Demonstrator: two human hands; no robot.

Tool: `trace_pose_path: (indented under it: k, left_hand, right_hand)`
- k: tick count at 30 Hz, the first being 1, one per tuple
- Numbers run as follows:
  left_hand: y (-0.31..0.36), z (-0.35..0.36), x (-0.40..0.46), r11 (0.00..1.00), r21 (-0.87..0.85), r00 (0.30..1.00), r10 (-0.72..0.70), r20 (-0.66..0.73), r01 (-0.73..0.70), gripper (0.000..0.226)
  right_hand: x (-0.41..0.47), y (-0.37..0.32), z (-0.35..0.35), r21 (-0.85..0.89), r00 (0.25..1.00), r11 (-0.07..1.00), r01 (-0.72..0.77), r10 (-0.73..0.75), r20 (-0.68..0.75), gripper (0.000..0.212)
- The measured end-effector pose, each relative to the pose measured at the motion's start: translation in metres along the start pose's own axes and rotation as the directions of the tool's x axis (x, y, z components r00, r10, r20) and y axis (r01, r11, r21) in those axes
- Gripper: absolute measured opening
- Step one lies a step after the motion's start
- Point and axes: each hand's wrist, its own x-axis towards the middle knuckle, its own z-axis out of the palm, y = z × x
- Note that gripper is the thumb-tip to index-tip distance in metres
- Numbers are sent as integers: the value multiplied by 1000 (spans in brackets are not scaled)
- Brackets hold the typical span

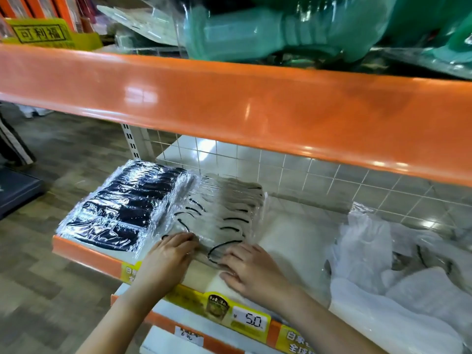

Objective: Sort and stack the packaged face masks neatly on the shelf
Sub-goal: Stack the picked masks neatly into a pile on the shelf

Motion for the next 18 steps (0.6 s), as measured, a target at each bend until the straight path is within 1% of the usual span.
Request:
trace_pose_path:
  k: [3, 5, 11, 15, 18]
  left_hand:
    - [-5, 4, 6, 1000, -17, 999, 8, 31, -8, 37]
    - [-6, 7, 8, 999, -41, 1000, 24, 12, -24, 37]
    - [-4, 12, 14, 994, -88, 996, 61, -60, -66, 34]
    - [-7, 15, 16, 991, -102, 996, 86, -17, -87, 32]
    - [-5, 10, 14, 992, -86, 996, 90, 8, -89, 35]
  right_hand:
    - [0, 0, 6, -54, 996, 994, -91, 92, -1, 34]
    - [1, -1, 8, -76, 989, 986, -147, 145, -31, 33]
    - [2, -3, 15, -129, 969, 964, -232, 218, -112, 28]
    - [3, -6, 19, -129, 952, 948, -290, 272, -140, 26]
    - [4, -10, 17, -135, 947, 939, -317, 304, -104, 28]
